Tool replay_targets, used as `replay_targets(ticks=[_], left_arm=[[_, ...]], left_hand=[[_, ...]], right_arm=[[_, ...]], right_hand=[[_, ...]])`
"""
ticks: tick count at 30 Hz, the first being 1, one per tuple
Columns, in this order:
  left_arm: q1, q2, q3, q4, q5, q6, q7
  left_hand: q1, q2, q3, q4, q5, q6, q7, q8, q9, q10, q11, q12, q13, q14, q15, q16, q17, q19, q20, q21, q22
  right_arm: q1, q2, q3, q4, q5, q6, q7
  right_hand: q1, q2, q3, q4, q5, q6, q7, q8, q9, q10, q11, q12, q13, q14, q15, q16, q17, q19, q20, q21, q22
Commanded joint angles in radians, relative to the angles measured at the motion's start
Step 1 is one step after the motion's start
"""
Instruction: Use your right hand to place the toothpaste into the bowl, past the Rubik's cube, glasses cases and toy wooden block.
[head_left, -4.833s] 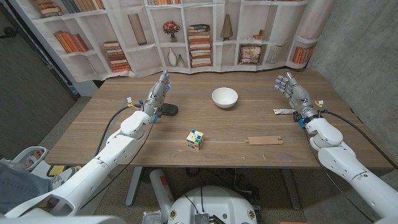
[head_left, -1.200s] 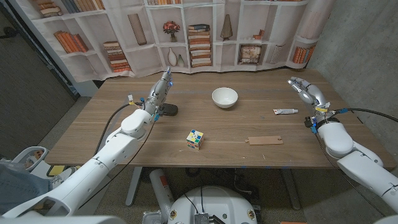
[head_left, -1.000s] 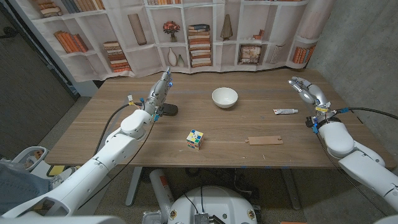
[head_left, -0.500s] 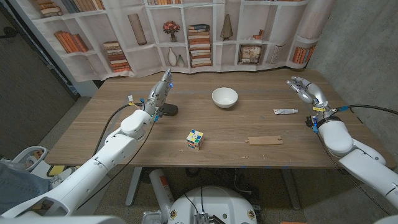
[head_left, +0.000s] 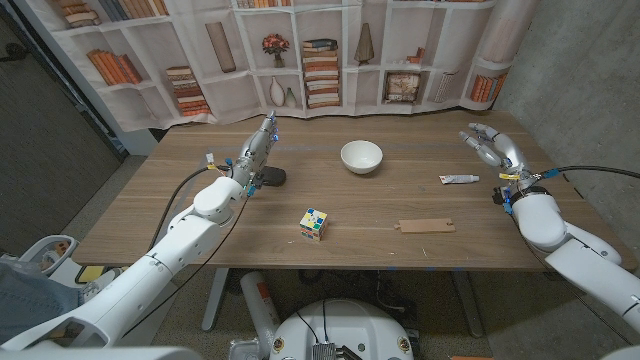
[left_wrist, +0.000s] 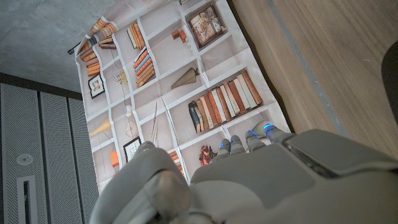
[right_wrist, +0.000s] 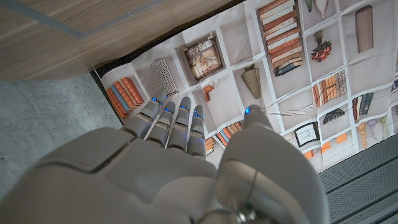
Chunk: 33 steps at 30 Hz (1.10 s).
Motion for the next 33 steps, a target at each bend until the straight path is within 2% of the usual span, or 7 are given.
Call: replay_targets(ticks=[1,12,17,23,33], left_arm=[[0.002,0.0,0.002,0.0,0.003,-0.003,0.001],[0.028,0.001,-0.008,-0.024,0.004,-0.011,0.023],[0.039,0.004,-0.01,-0.038,0.005,-0.007,0.031],[0.051,0.009,-0.016,-0.052,0.006,-0.005,0.042],[0.051,0.009,-0.018,-0.048,0.006,-0.001,0.044]], left_hand=[[0.013,-0.001,-0.004,0.001,0.006,-0.007,-0.006,-0.003,0.003,-0.007,-0.008,-0.002,0.003,-0.047,-0.007,0.002,0.002,-0.158,-0.014,0.004,0.003],[0.014,0.001,-0.007,0.001,0.007,-0.005,-0.007,-0.004,0.003,-0.006,-0.008,-0.003,0.003,-0.047,-0.006,0.002,0.003,-0.158,-0.015,0.003,0.003],[0.014,0.001,-0.008,0.001,0.007,-0.005,-0.005,-0.004,0.003,-0.006,-0.007,-0.004,0.003,-0.047,-0.007,0.001,0.003,-0.159,-0.015,0.003,0.003],[0.015,0.002,-0.01,0.001,0.007,-0.005,-0.006,-0.005,0.003,-0.006,-0.009,-0.004,0.003,-0.047,-0.008,0.001,0.003,-0.159,-0.015,0.003,0.003],[0.015,0.003,-0.012,0.001,0.007,-0.003,-0.007,-0.005,0.003,-0.006,-0.009,-0.005,0.003,-0.048,-0.008,0.001,0.003,-0.16,-0.012,0.002,0.003]], right_arm=[[-0.017,-0.019,0.008,-0.034,-0.068,-0.066,-0.027],[-0.023,-0.048,0.002,-0.06,-0.128,-0.135,-0.029],[-0.015,-0.063,-0.01,-0.066,-0.153,-0.163,-0.021],[-0.003,-0.08,-0.022,-0.071,-0.168,-0.186,-0.004],[0.019,-0.097,-0.047,-0.067,-0.174,-0.217,0.016]], right_hand=[[0.016,0.0,0.002,-0.008,-0.001,0.007,-0.004,-0.001,0.001,0.006,0.007,-0.004,0.005,0.015,-0.032,0.007,0.001,0.012,-0.022,-0.005,0.003],[0.02,0.0,0.004,-0.013,-0.001,0.011,-0.006,-0.001,0.002,0.01,-0.004,-0.004,0.004,0.021,-0.036,0.007,0.001,0.019,-0.028,-0.01,0.003],[0.025,0.003,0.007,-0.016,-0.001,0.012,-0.007,-0.001,0.002,0.013,0.002,-0.004,0.004,0.023,-0.038,0.007,0.0,0.022,-0.039,-0.012,0.002],[0.034,0.007,0.013,-0.021,0.0,0.012,-0.006,-0.001,0.002,0.01,0.002,-0.006,0.004,0.022,-0.04,0.006,0.0,0.024,-0.04,-0.015,0.002],[0.082,0.006,0.031,-0.054,0.0,0.007,-0.007,-0.004,0.002,0.001,0.001,-0.012,0.004,0.023,-0.039,0.003,-0.002,0.027,-0.036,-0.027,0.001]])
